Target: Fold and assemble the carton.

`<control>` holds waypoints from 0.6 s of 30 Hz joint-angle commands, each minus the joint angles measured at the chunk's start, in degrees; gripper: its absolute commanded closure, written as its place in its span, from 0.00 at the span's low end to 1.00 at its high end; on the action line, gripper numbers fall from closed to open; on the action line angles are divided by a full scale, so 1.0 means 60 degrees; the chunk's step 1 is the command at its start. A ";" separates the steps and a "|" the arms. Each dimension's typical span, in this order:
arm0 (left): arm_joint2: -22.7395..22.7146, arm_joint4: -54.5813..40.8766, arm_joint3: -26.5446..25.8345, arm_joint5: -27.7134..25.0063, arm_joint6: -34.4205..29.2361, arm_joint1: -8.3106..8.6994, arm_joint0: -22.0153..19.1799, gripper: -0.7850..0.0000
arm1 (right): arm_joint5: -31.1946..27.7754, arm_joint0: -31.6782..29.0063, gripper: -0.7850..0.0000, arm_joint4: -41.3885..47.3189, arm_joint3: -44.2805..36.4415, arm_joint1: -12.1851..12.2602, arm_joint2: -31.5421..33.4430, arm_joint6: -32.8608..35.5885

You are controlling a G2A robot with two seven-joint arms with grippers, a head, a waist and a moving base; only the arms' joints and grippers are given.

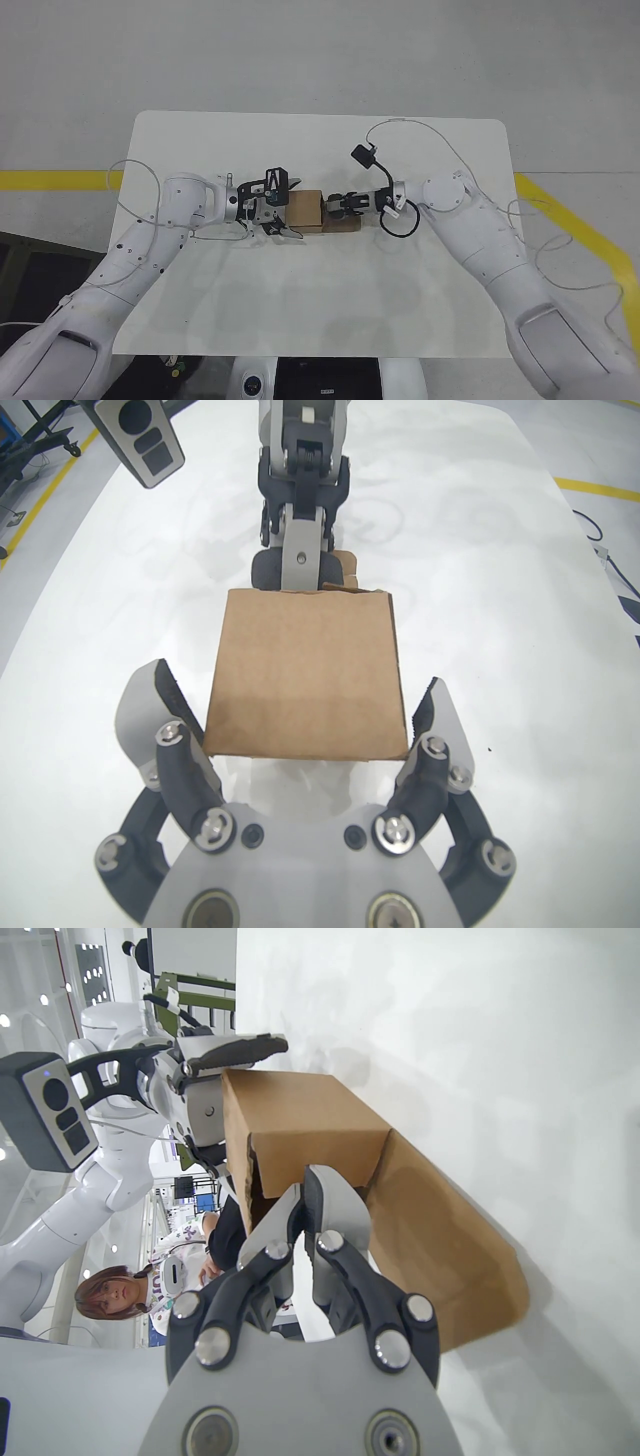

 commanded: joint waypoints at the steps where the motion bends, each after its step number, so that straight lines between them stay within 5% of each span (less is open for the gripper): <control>1: -0.0009 -0.0005 -0.0006 0.0000 -0.0018 -0.0007 0.0003 0.00 | 0.0278 -0.0236 0.85 -0.0231 -0.0534 0.0231 0.0414 0.0093; 7: -0.0050 -0.0068 -0.0012 0.0000 -0.0059 -0.0021 0.0027 0.00 | 0.1592 -0.1273 0.69 -0.1338 -0.2435 0.0936 0.1707 0.0433; 18: -0.0099 -0.0055 -0.0037 0.0000 -0.0114 -0.0037 0.0060 0.00 | 0.2593 -0.2414 0.67 -0.2262 -0.3908 0.1414 0.2573 0.0687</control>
